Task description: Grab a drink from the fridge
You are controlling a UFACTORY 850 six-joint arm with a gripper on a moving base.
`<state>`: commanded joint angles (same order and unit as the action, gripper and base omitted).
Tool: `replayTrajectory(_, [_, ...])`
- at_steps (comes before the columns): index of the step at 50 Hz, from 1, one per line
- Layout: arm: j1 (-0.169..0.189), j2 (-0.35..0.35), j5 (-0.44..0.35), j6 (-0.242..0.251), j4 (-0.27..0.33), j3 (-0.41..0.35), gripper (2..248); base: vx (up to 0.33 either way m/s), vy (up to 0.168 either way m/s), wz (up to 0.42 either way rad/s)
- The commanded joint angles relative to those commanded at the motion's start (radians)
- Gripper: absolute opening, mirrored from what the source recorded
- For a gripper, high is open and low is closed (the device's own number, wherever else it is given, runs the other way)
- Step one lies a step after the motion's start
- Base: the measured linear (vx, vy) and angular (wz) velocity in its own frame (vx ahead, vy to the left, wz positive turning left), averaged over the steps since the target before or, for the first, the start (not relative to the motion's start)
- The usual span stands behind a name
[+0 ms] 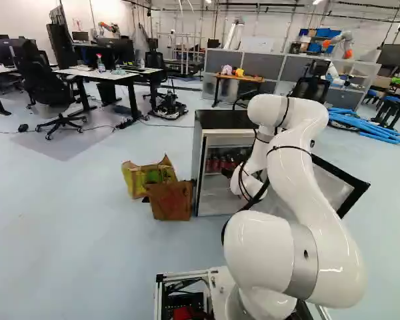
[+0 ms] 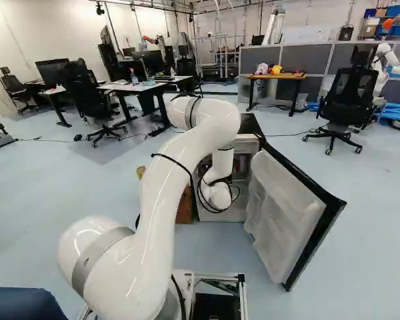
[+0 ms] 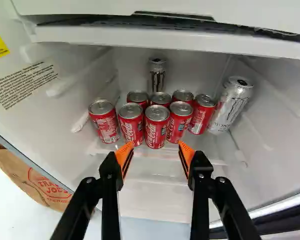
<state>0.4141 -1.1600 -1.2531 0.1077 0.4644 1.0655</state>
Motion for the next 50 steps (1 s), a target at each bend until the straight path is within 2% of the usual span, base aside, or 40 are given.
replayTrajectory(50, [-0.028, -0.051, 0.096, 0.0, 0.0, 0.102, 146, 0.0, 0.0, 0.0])
